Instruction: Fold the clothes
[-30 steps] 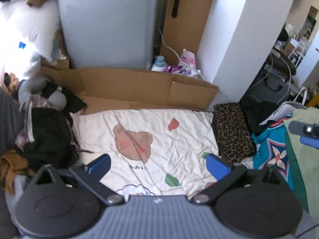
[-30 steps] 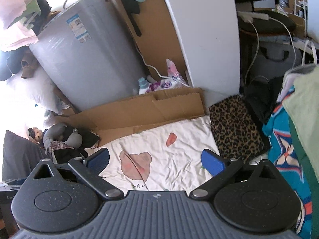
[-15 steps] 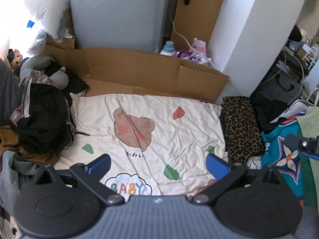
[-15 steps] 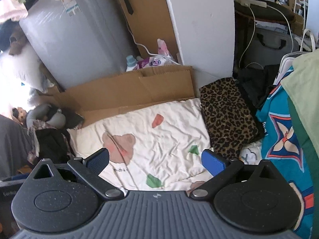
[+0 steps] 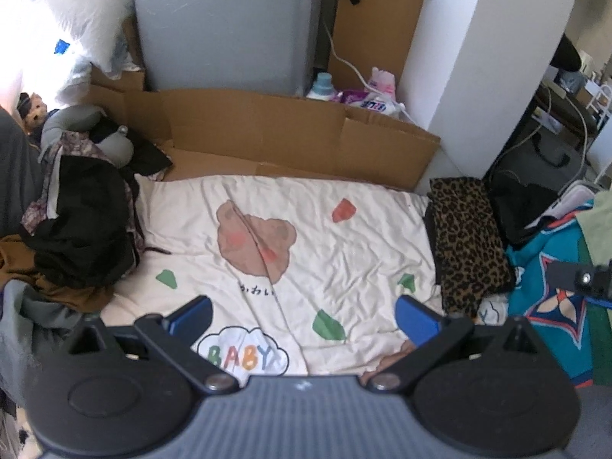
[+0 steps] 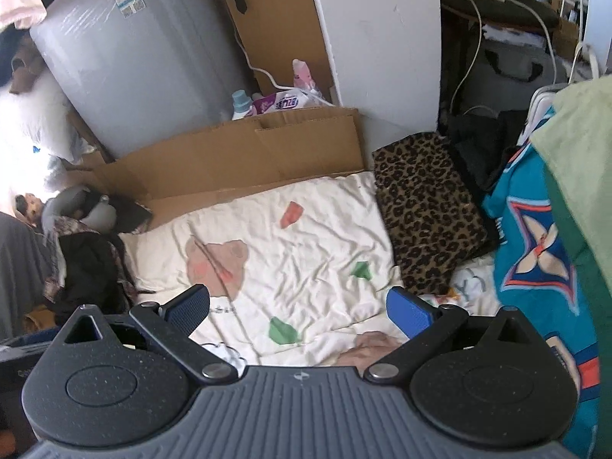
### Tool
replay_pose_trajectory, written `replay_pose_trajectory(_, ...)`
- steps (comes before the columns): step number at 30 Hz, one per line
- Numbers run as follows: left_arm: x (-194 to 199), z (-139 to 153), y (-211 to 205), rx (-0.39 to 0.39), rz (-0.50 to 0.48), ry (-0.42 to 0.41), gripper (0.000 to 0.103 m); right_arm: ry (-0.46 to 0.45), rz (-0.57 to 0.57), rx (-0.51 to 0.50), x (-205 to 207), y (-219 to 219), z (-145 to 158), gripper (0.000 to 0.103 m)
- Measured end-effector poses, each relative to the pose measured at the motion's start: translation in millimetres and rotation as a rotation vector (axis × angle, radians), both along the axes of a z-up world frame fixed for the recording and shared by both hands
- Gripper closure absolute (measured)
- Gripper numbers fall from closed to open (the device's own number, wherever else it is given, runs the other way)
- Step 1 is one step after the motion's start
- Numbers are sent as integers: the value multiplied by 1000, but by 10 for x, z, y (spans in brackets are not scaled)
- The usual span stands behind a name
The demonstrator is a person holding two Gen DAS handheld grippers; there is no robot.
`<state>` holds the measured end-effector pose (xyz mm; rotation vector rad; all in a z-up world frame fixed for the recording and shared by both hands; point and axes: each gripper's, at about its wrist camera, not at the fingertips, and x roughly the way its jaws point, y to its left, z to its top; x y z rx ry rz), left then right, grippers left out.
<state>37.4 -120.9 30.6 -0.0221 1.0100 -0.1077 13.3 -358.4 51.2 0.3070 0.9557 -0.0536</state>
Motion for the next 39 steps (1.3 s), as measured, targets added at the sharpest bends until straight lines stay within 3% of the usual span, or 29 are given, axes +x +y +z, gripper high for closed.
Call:
replay_pose_trajectory(11, -170, 25, -12, 13, 15, 14, 0, 56, 55, -9, -142, 50, -40, 1)
replay_pose_trajectory(32, -523, -6, 28, 75, 70, 36, 0, 65, 212, -31, -418, 190, 88, 1)
replay_pose_trajectory(39, -644, 6, -29, 62, 78, 29, 0, 86, 269, -27, -483, 212, 83, 1)
